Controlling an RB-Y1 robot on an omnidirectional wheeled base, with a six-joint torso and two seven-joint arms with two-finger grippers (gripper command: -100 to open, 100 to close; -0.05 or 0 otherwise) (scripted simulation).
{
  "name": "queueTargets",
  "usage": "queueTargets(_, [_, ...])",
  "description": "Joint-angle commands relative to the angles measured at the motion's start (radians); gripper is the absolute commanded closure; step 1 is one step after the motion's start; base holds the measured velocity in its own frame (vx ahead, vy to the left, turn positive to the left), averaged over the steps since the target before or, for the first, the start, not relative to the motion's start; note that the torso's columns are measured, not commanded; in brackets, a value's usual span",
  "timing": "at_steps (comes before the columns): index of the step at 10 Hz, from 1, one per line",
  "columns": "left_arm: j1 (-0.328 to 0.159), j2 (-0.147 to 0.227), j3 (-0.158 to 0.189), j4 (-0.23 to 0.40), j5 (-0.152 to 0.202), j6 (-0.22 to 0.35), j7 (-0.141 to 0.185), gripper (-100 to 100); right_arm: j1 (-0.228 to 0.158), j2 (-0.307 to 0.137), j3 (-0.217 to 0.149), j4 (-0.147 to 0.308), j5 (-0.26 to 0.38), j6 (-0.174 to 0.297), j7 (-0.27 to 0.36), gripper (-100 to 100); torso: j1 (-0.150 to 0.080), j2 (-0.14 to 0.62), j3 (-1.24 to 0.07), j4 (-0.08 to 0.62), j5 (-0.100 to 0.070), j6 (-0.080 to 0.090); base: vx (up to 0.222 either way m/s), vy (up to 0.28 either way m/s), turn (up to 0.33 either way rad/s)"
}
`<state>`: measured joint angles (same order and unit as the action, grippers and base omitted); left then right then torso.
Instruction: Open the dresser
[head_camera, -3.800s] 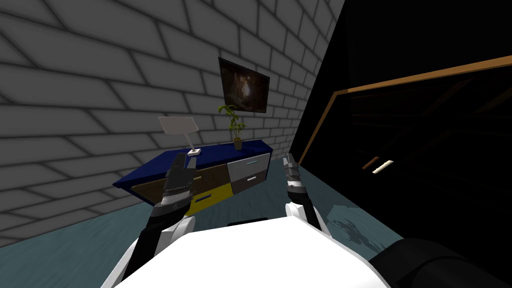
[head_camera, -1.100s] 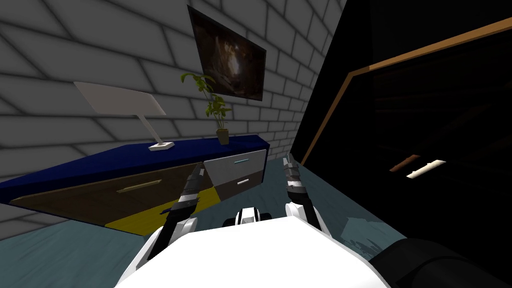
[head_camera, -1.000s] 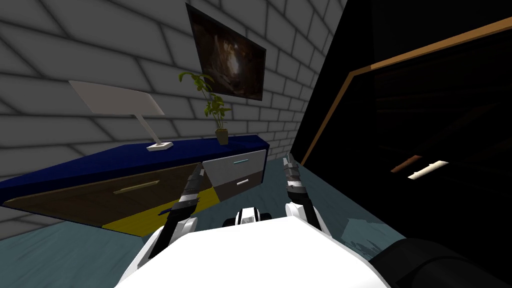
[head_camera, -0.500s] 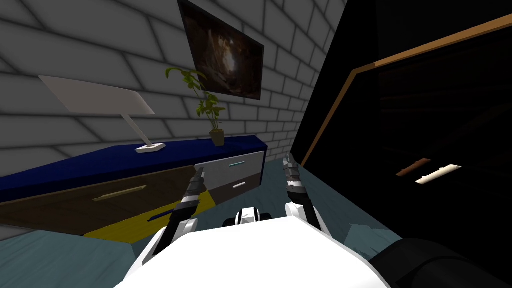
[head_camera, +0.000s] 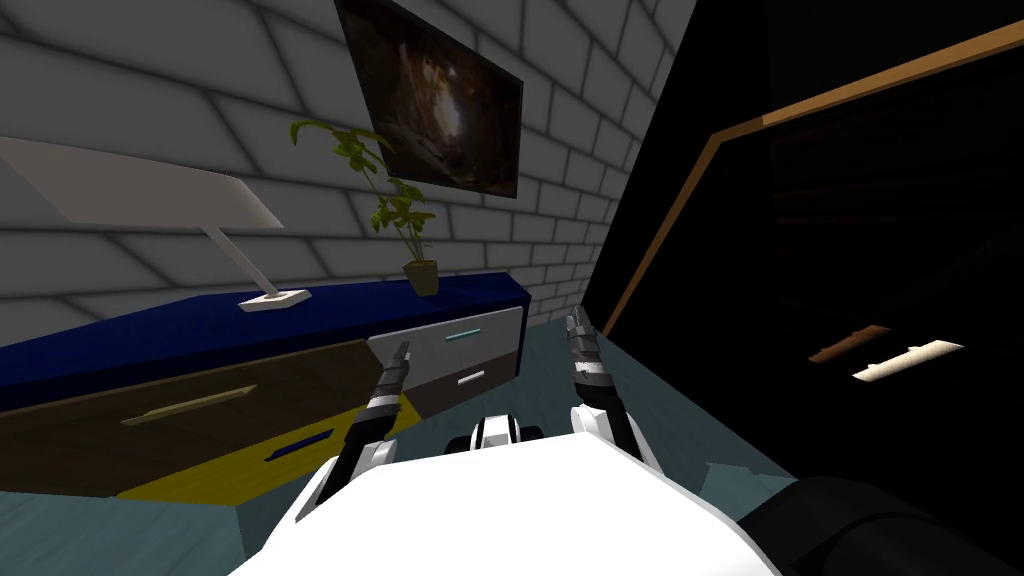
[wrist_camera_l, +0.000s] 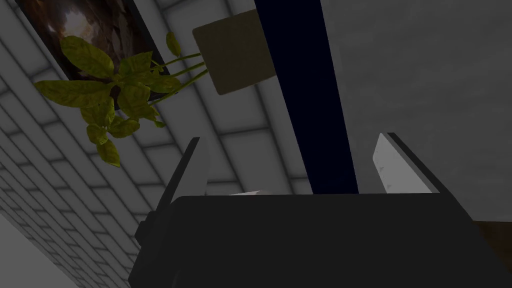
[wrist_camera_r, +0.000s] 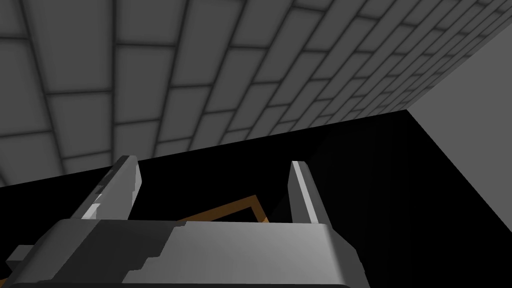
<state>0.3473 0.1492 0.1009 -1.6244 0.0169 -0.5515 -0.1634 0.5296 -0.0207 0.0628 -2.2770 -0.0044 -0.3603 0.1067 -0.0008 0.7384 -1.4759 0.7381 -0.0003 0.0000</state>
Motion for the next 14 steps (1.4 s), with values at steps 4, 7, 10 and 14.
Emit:
queueTargets(4, [-0.027, -0.021, 0.012, 0.124, 0.002, -0.001, -0.003, -100, 0.0, 0.0, 0.0, 0.0, 0.0, 0.0, 0.0, 0, 0.003, 0.002, 0.001, 0.001, 0.001, 0.0, 0.083, -0.08, 0.009])
queueTargets(7, [-0.041, -0.039, 0.018, 0.177, 0.003, -0.003, -0.004, -100, 0.0, 0.0, 0.0, 0.0, 0.0, 0.0, 0.0, 0, 0.0, 0.0, 0.0, 0.0, 0.0, 0.0, 0.073, -0.086, 0.008])
queueTargets(10, [-0.057, -0.082, 0.024, 0.239, 0.005, -0.006, -0.004, -100, 0.0, 0.0, 0.0, 0.0, 0.0, 0.0, 0.0, 0, 0.0, -0.001, 0.0, 0.0, 0.0, 0.0, 0.075, -0.079, 0.009])
queueTargets(14, [-0.061, -0.125, 0.026, 0.265, 0.006, -0.008, -0.003, -100, 0.0, 0.0, 0.0, 0.0, 0.0, 0.0, 0.0, 0, 0.003, 0.001, 0.0, 0.0, 0.001, 0.0, 0.043, -0.044, 0.004])
